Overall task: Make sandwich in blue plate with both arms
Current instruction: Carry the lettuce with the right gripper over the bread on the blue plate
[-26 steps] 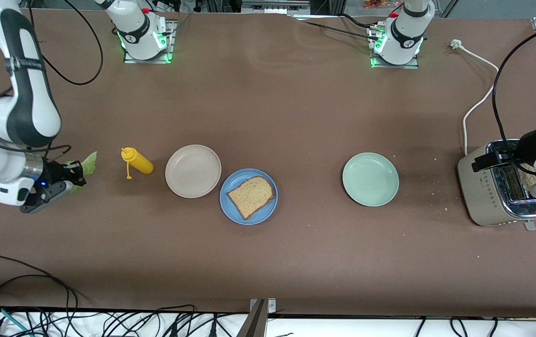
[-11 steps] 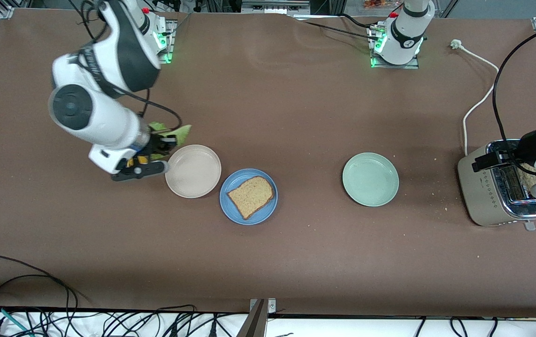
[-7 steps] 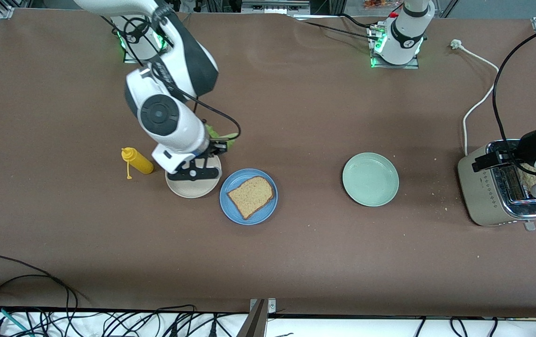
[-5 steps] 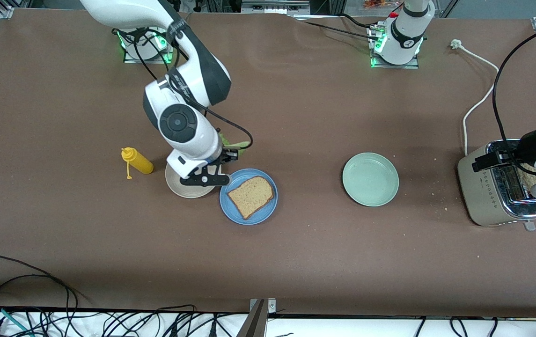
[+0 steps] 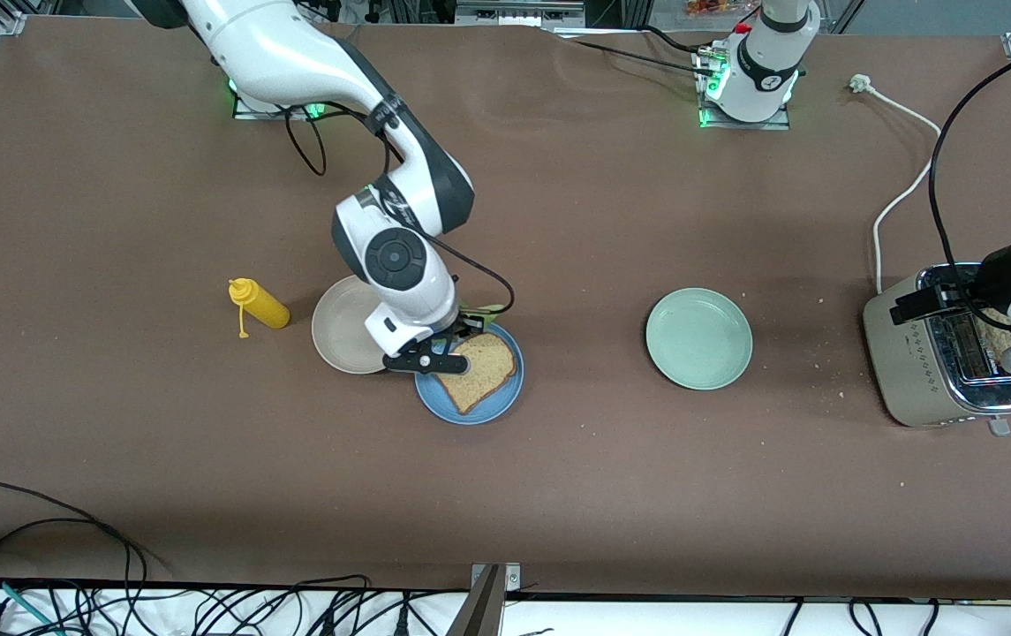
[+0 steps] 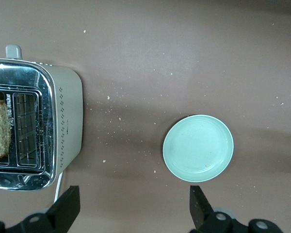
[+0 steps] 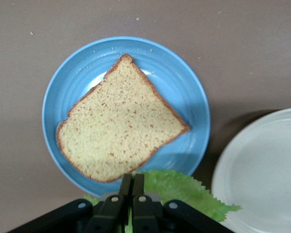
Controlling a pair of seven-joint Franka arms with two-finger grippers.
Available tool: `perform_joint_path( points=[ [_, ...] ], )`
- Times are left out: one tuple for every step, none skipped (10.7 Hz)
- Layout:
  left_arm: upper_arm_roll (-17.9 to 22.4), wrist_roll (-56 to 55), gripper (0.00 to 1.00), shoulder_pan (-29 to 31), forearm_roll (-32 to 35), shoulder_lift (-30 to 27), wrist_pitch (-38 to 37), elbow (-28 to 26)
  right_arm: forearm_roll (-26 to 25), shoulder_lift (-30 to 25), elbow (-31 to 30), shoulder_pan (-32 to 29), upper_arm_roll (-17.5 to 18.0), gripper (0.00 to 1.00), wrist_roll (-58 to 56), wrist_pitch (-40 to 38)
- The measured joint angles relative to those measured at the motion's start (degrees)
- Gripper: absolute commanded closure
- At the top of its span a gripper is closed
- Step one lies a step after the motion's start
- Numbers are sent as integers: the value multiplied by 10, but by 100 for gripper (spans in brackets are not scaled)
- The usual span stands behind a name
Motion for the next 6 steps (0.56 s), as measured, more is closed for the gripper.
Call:
perform_joint_path(
  points=[
    [0, 0, 1, 0, 0, 0, 0, 0, -10, 17, 0, 7, -2, 100, 8, 25],
    [0, 0, 1, 0, 0, 0, 0, 0, -14, 28, 1, 10, -5, 100, 11, 43],
    [0, 0, 1, 0, 0, 0, 0, 0, -15, 35, 4, 11, -7, 100, 11, 52],
    [0, 0, 1, 0, 0, 0, 0, 0, -16, 39, 6, 11, -11, 100, 11, 59],
    [0, 0, 1, 0, 0, 0, 0, 0, -16, 41, 6, 11, -15, 100, 11, 67],
    [0, 0, 1, 0, 0, 0, 0, 0, -16, 42, 7, 11, -19, 100, 11, 72]
  ],
)
